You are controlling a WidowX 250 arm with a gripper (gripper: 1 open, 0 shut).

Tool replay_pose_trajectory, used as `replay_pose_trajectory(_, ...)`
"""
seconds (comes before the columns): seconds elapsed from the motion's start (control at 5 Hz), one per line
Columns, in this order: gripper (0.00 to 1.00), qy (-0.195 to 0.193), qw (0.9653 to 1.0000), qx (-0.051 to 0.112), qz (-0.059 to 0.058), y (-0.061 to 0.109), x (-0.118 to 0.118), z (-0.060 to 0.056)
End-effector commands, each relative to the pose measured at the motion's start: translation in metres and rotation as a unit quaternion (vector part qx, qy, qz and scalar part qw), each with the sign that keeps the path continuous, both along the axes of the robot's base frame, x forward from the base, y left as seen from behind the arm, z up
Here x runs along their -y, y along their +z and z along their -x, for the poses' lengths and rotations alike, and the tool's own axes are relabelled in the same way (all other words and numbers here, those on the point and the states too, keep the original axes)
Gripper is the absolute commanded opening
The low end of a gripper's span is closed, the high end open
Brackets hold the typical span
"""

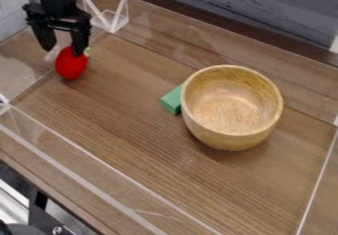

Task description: Move the red object to the right side of the table

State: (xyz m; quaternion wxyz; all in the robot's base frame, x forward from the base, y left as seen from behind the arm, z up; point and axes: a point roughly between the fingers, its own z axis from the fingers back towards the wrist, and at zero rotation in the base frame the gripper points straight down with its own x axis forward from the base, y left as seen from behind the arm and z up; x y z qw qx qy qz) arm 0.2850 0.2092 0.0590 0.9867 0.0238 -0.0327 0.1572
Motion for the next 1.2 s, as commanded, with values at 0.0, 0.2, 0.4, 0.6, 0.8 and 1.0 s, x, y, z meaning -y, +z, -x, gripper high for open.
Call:
replay_pose_trajectory(0.0,1.00,-0.025,0.9991,0.027,-0.021,0.020,-0.005,-0.010)
replay_pose_trajectory(0.2,1.00,-0.048,0.9982,0.030,-0.019,0.022,-0.004,-0.012)
replay_pose_trajectory(0.4,1.00,-0.046,0.9982,0.033,-0.018,0.022,-0.005,-0.015)
replay_pose_trajectory(0.6,1.00,-0.042,0.9983,0.036,-0.019,0.021,-0.004,-0.017)
replay_pose_trajectory(0.8,1.00,-0.038,0.9984,0.037,-0.020,0.018,-0.002,-0.018)
replay_pose_trajectory(1.0,1.00,-0.010,0.9990,0.037,-0.022,0.006,-0.003,-0.017)
